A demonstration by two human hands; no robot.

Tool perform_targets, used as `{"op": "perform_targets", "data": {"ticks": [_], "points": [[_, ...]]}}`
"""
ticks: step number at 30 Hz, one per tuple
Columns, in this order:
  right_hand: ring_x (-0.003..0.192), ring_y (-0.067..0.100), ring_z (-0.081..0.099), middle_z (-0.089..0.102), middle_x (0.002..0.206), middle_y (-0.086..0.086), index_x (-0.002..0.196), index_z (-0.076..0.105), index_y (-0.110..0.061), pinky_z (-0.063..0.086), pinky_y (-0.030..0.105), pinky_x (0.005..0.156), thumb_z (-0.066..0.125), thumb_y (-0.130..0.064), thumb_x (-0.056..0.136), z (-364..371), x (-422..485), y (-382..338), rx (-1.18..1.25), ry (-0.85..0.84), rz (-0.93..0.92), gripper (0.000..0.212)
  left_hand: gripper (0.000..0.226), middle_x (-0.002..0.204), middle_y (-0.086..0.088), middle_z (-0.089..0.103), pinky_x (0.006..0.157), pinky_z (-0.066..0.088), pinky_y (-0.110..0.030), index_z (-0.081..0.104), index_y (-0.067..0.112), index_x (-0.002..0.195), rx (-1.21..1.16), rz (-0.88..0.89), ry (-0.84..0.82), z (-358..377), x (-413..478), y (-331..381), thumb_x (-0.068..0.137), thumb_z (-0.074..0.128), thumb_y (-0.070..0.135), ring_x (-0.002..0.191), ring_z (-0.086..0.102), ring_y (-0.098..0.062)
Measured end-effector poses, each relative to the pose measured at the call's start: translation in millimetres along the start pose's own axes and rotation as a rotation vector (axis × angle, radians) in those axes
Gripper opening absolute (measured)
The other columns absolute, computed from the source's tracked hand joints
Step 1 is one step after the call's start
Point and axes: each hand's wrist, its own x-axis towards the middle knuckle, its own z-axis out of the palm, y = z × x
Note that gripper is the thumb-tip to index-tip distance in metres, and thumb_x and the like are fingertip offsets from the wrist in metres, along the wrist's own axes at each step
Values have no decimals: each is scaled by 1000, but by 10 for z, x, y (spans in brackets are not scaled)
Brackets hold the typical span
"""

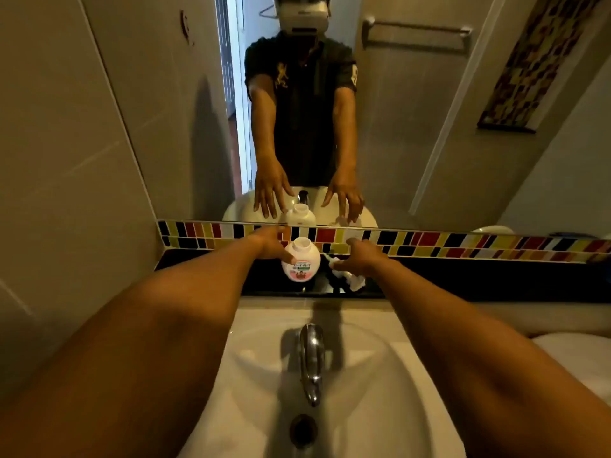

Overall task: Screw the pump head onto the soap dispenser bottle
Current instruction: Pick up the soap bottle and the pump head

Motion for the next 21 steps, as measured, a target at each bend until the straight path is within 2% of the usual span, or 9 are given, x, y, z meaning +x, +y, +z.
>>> {"op": "perform_targets", "data": {"ticks": [2,6,15,21], "points": [[119,33,55,55,136,13,136,45,-20,51,46,93,77,-51,74,128,41,14,28,41,25,77,93,152,-10,42,112,35,-48,34,19,149,-39,-15,10,71,33,-67,71,84,24,139,41,-33],[120,36,53,53,134,13,135,43,-22,50,51,94,78,-53,71,450,87,113,29,112,64,79,89,148,-10,48,111,39,-48,40,17,144,-212,-32,19,313,82,-179,68,85,14,136,45,-32],[121,32,50,59,130,9,132,45,-20,41,48,97,75,-43,79,813,209,272,104,332,61,65,86,138,-8,53,107,45,-49,43,20,138,-506,-9,95,601,268,-307,65,86,7,128,50,-29],[119,30,51,61,126,8,130,47,-21,41,46,96,74,-39,82,864,256,281,160,356,58,58,81,138,-8,54,101,46,-44,45,19,136,-563,-12,125,680,318,-278,67,85,7,127,51,-29]]}}
